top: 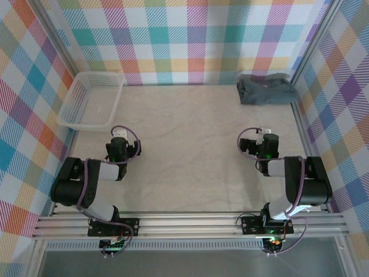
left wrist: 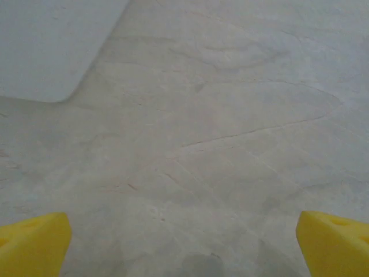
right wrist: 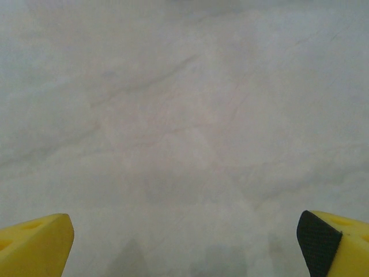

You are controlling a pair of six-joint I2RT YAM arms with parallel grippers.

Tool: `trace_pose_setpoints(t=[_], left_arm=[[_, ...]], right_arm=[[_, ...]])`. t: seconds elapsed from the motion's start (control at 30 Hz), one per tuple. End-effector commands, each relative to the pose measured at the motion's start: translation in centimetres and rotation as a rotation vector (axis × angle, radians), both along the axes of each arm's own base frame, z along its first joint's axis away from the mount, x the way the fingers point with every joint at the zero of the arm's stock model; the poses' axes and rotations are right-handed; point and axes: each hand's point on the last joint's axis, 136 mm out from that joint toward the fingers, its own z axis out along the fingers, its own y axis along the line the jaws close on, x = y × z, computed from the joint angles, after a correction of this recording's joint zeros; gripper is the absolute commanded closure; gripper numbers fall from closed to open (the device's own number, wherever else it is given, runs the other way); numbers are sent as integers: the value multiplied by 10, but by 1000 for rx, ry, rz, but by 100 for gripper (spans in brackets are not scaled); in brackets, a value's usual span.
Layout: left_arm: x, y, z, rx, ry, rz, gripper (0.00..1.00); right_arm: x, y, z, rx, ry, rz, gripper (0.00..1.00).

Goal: Fold the inside-out t-shirt

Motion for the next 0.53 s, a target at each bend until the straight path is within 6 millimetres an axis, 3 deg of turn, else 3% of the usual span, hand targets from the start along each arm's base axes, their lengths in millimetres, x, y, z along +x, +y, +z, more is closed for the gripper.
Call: trace_pose_setpoints(t=[0.0,0.5], left_arm=[[19,-7,29,-49,-112,-41,0],[19,-7,29,-48,-118,-41,0]], right_arm=[[17,6,38,-5,-169,44,0],[18,11,37,-21,-162,63,0]])
